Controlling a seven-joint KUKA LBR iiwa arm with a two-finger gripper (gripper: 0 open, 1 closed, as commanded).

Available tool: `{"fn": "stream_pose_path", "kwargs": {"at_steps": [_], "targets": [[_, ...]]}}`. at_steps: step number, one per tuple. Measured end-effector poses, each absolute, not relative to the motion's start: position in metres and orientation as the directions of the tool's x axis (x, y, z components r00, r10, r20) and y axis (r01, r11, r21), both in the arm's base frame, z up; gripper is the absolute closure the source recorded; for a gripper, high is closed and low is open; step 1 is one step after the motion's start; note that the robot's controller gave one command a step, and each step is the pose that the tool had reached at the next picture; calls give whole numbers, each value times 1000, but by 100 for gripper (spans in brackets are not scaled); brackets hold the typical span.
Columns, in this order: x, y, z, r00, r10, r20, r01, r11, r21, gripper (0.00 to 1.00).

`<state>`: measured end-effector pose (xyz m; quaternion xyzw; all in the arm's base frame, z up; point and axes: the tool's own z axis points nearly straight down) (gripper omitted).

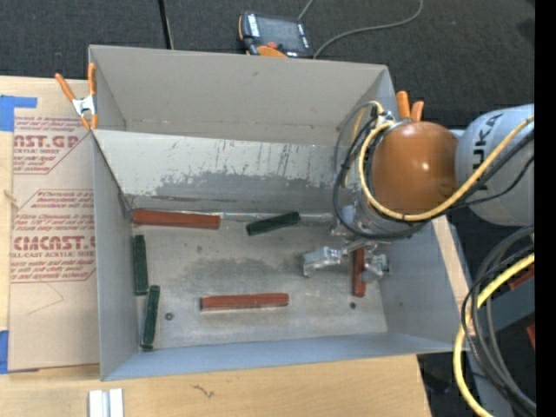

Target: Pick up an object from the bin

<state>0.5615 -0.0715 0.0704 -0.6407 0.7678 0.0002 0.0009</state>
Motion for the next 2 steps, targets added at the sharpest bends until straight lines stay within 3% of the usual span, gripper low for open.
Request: {"fn": "stream_pose_path", "kwargs": {"at_steps": [1, 2], "targets": [[563, -115, 71, -233, -973, -11, -973, 233, 0, 0], [562, -118, 70, -228, -974, -4, -974, 228, 0, 100]]}}
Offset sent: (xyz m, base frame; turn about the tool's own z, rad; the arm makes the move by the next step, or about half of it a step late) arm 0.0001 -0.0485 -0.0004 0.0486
